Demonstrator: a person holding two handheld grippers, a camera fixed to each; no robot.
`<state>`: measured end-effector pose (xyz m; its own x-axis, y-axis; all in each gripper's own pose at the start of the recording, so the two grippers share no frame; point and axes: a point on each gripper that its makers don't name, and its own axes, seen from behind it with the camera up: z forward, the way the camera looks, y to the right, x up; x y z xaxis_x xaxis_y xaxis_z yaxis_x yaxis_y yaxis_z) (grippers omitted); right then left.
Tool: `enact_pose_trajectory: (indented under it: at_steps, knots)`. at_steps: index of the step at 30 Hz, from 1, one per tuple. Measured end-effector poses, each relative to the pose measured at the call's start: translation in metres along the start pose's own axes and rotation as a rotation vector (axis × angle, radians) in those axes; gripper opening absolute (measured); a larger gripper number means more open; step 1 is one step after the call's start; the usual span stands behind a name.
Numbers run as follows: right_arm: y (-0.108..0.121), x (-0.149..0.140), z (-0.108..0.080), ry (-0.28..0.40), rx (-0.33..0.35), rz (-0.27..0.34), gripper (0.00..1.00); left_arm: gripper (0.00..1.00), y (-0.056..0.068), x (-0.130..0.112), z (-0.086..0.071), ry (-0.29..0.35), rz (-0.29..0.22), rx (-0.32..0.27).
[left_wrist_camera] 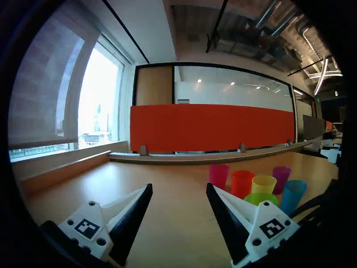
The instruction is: Pour water
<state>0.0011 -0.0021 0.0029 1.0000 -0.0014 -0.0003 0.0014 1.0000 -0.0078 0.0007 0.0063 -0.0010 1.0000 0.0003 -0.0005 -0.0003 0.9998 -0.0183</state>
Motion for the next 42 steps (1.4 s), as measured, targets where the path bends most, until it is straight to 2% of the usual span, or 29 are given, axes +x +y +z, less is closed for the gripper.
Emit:
enact_pose_trajectory:
  at_steps: [42]
  knots:
    - [0.0034,-0.0005,-0.0037,0.000,0.005,0.001,0.99,0.89,0.0000,0.0005,0.0001,0.000,0.000,0.000]
